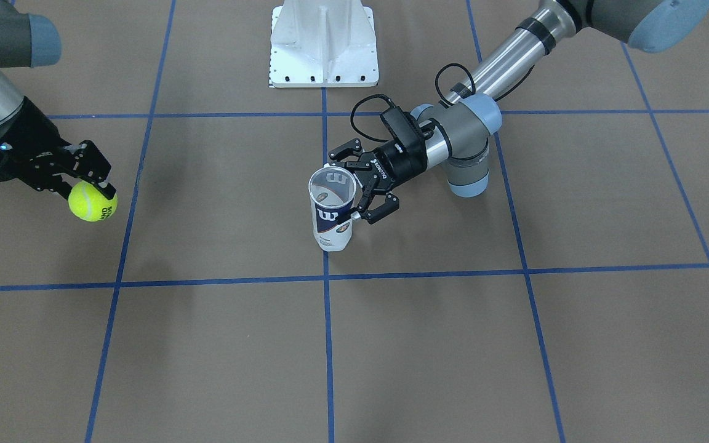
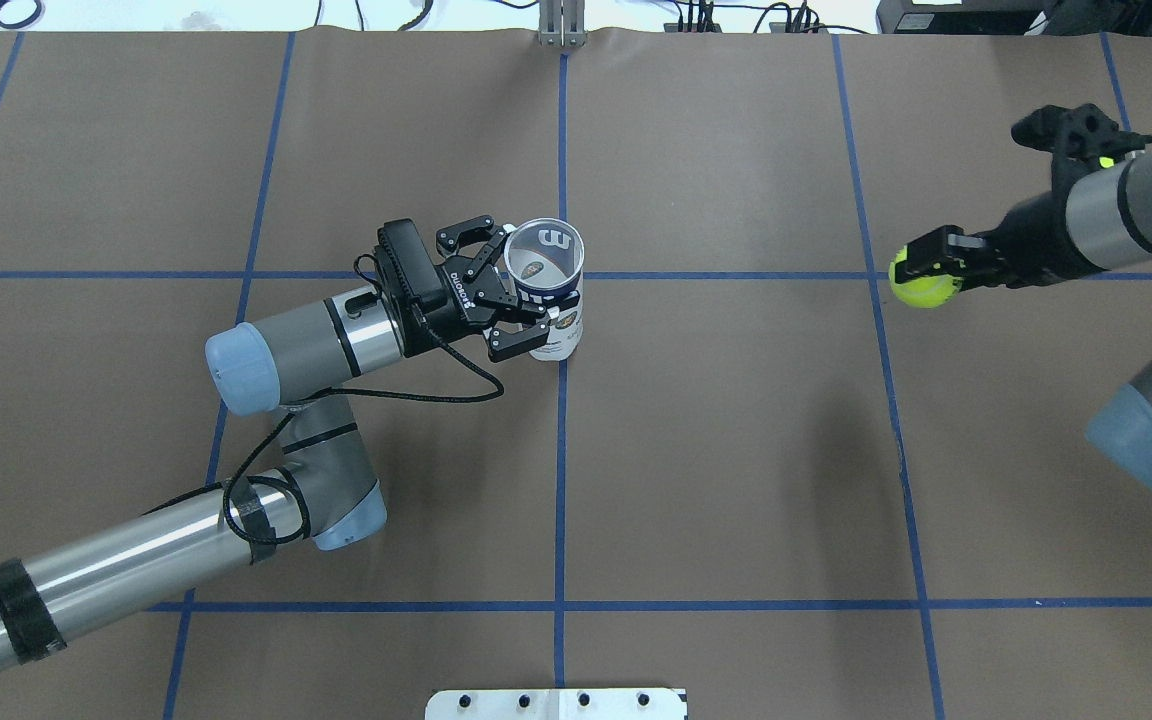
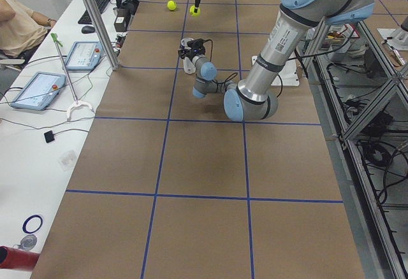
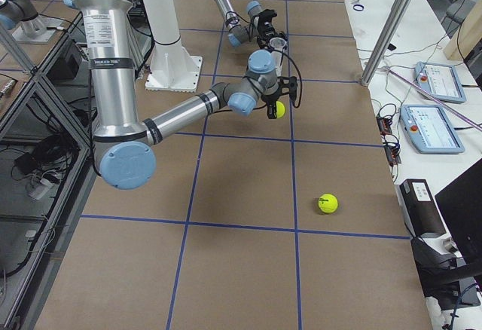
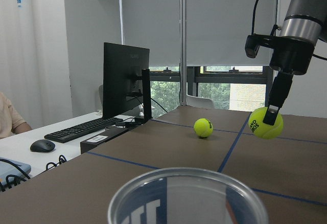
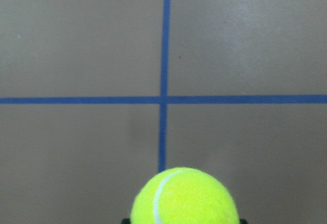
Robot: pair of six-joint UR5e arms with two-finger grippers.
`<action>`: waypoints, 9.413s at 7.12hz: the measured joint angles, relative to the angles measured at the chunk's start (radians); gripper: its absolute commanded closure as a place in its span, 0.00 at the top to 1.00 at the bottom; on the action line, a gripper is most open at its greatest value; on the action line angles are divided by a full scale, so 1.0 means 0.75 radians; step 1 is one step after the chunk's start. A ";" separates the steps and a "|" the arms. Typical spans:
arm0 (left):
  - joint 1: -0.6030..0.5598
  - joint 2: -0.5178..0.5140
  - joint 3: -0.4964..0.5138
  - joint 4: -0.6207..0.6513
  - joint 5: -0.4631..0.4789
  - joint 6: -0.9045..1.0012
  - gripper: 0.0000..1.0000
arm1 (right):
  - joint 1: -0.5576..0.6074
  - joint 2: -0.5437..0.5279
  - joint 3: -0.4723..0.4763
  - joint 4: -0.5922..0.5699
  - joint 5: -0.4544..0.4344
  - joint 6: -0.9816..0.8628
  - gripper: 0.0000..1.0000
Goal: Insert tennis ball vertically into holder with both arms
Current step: 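Carry the ball with the right gripper above the tube's open top, then open the right gripper to drop the ball into the tube, then move the right gripper to the second yellow tennis ball, then grasp the second tennis ball with the right gripper, then carry the second ball with the right gripper above the tube, then open the right gripper to drop the ball into the tube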
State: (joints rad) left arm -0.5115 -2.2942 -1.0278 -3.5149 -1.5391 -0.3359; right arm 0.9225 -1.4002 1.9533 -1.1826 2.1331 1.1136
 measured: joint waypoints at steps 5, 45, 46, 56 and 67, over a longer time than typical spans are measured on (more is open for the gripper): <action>0.005 -0.001 0.002 0.001 0.000 0.000 0.88 | -0.243 0.895 -0.043 -0.944 -0.170 0.351 0.00; 0.007 0.003 -0.004 0.005 0.001 0.002 0.95 | 0.390 0.357 -1.198 0.393 -0.101 -0.969 0.00; 0.007 0.003 -0.004 0.005 0.001 0.002 0.95 | 0.363 0.361 -1.068 0.383 -0.033 -0.773 0.00; 0.011 -0.001 -0.001 0.007 0.001 0.000 0.95 | -0.350 1.068 -0.284 -0.819 -0.385 0.466 0.00; 0.007 -0.004 -0.001 0.007 0.001 0.000 0.98 | -0.327 1.054 -0.278 -0.880 -0.366 0.299 1.00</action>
State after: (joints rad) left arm -0.5065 -2.2970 -1.0286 -3.5097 -1.5386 -0.3359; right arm 0.6770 -0.6099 1.7448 -1.8424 1.8584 1.3381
